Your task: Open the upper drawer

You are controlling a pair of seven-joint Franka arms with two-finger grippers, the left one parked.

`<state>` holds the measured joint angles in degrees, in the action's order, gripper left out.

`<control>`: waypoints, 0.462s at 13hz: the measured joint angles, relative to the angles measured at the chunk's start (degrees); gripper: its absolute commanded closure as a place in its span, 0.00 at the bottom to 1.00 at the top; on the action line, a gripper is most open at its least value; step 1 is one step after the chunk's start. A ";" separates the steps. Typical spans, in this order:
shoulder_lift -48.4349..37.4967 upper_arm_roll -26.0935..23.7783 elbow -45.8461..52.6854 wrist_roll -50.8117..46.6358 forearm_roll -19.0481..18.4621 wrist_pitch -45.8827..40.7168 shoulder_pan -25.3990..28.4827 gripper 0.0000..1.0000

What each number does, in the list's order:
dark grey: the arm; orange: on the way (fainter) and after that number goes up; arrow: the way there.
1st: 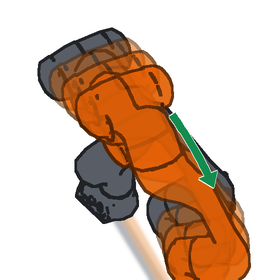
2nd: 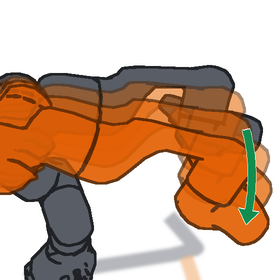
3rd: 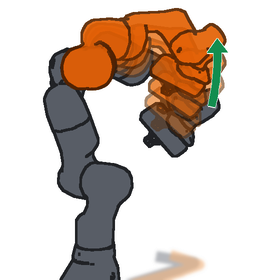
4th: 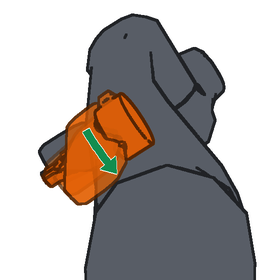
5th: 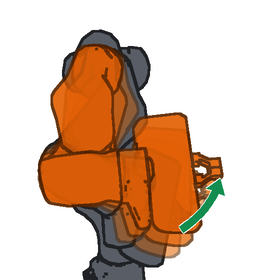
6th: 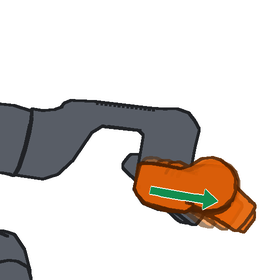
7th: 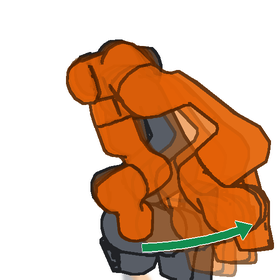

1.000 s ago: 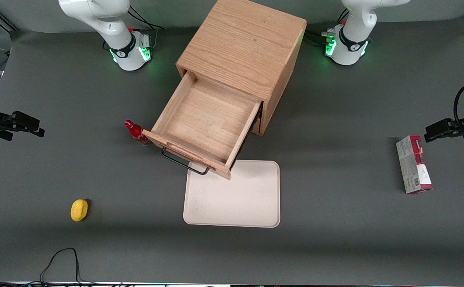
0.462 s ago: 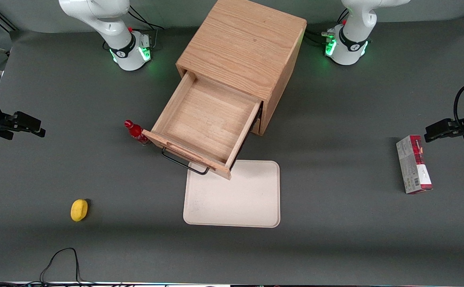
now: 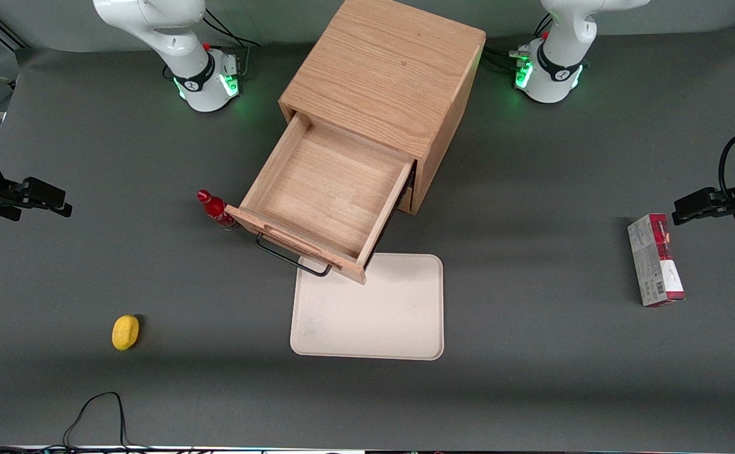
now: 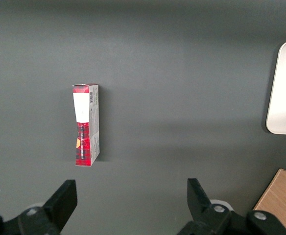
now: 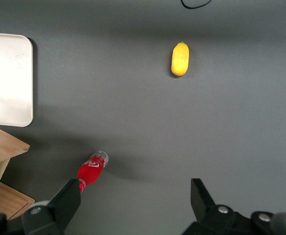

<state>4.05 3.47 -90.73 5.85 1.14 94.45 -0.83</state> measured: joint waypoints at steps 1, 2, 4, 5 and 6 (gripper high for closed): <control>0.00 0.00 -0.02 -0.01 -0.04 -0.05 0.27 0.00; 0.00 0.05 -0.02 -0.08 -0.10 -0.08 0.58 0.00; 0.00 0.31 -0.03 -0.10 -0.21 -0.09 0.93 0.00; 0.00 0.68 -0.04 -0.10 -0.25 -0.09 1.23 0.00; 0.00 1.32 -0.04 -0.10 -0.28 -0.10 1.74 0.00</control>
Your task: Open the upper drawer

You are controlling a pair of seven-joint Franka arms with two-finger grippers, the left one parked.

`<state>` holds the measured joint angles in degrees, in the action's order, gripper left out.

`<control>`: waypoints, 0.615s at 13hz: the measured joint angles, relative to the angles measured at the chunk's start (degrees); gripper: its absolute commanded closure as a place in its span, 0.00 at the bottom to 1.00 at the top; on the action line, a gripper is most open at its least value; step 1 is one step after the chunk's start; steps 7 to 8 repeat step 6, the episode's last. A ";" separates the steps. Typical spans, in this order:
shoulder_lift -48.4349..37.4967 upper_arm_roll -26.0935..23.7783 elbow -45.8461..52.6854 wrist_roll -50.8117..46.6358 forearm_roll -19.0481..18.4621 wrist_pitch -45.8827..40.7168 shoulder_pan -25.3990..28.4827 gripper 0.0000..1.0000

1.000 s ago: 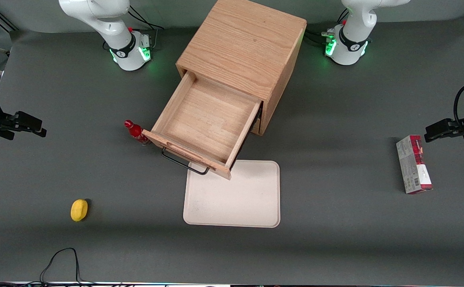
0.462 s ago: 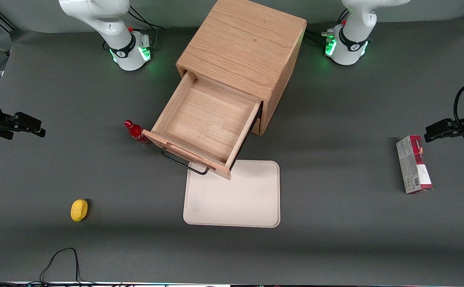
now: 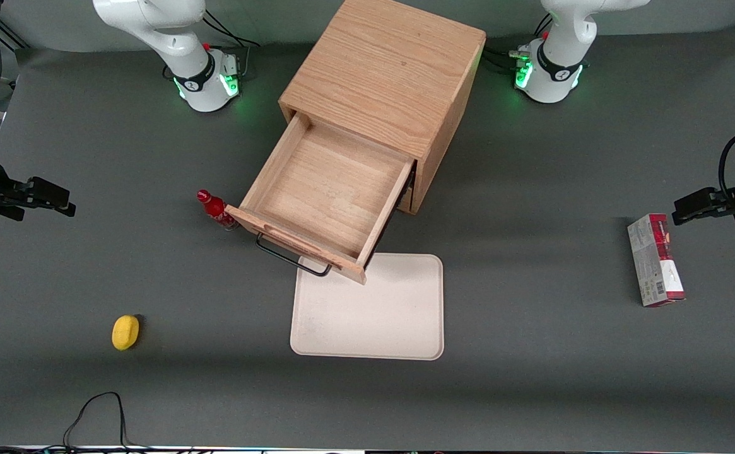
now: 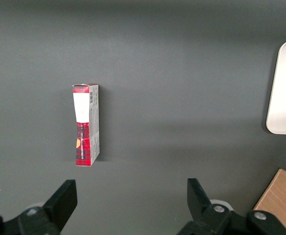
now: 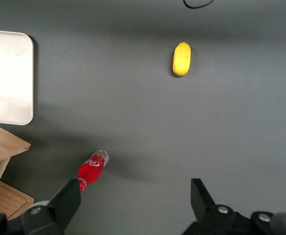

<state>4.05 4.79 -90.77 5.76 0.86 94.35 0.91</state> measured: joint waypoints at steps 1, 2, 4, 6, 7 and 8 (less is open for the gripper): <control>0.00 0.42 0.00 0.00 -0.01 -0.01 0.31 0.00; 0.00 0.59 0.00 0.00 -0.01 -0.01 0.39 0.00; 0.00 0.73 0.00 0.00 -0.01 -0.17 0.47 0.00; 0.00 0.76 -0.01 0.00 -0.01 -0.34 0.54 0.00; 0.00 0.76 -0.01 0.00 -0.01 -0.34 0.54 0.00; 0.00 0.76 -0.01 0.00 -0.01 -0.34 0.54 0.00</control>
